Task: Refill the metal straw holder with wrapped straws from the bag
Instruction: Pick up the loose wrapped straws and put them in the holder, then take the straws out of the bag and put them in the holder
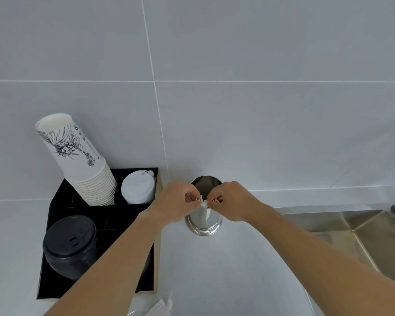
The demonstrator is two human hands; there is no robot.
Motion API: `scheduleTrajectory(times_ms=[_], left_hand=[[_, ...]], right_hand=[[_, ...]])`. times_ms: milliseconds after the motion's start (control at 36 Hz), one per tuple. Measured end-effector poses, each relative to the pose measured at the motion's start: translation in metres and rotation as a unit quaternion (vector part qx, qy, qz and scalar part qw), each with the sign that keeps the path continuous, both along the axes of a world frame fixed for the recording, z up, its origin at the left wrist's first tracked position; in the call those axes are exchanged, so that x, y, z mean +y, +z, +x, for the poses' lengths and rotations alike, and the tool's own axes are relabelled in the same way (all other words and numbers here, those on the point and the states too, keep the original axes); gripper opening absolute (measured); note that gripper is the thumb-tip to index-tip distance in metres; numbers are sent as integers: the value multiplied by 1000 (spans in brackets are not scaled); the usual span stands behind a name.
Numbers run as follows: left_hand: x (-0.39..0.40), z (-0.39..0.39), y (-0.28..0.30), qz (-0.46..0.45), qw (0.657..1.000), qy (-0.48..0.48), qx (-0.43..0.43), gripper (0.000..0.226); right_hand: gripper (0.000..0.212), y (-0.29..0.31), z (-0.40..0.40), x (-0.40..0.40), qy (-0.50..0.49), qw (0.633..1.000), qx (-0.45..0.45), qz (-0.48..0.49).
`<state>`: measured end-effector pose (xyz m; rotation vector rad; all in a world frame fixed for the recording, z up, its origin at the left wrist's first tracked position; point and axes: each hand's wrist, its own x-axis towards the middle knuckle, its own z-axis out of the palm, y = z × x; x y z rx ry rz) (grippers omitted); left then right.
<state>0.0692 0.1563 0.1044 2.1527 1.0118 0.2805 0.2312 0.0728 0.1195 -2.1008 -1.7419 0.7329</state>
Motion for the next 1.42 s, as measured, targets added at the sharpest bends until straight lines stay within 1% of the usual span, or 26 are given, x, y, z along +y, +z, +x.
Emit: scheduleTrajectory(times_ms=[111,250,306,444,500,556,583,639,667,750,778,861,1000,1083,1250,1333,1417], left_hand=[[0,-3,0,-1,1000,-4,-1,11],[-1,-9,1,-6,1000,7,-16,11],[-4,-15,2,-11,999,12,-28,12],[-20,-40,10,-12,998,36,-51,10],[-32,-59,15,-9,997,39,-60,7],[-40,-76,17,-9,997,45,-64,6],[-46,-87,19,-6,996,50,-69,7],[-60,-110,20,-5,994,70,-80,9],[-69,-122,20,-14,993,84,-84,10],[-94,-160,16,-69,984,134,-94,11],[-102,-172,13,-93,978,158,-100,11],[-125,-207,1,-156,952,236,-120,10],[-159,-261,-17,-248,895,339,-150,11],[-180,-296,-32,-289,864,387,-145,14],[-214,-359,-61,-298,834,455,-89,10],[-219,-385,-74,-311,808,494,-85,14],[-216,-407,-84,-326,780,527,-89,12]], right_hand=[[25,2,-2,-3,7,1000,-5,-18],[32,9,-3,-9,14,1000,-1,15],[27,13,-3,-12,-1,1000,7,10],[32,27,-5,-29,-67,996,58,12],[29,33,-7,-39,-84,992,97,13],[22,38,-9,-49,-121,981,151,10],[22,40,-12,-55,-137,975,174,11],[33,40,-17,-66,-153,961,229,10],[32,38,-20,-72,-159,952,260,13],[11,33,-34,-92,-196,915,352,13],[10,29,-40,-98,-204,902,381,8],[17,19,-58,-117,-228,868,440,-12],[22,-5,-86,-141,-249,835,487,-53],[23,-24,-105,-153,-266,821,499,-84],[24,-57,-137,-172,-297,808,490,-139],[24,-72,-151,-179,-320,796,489,-159],[23,-86,-166,-184,-340,782,493,-175]])
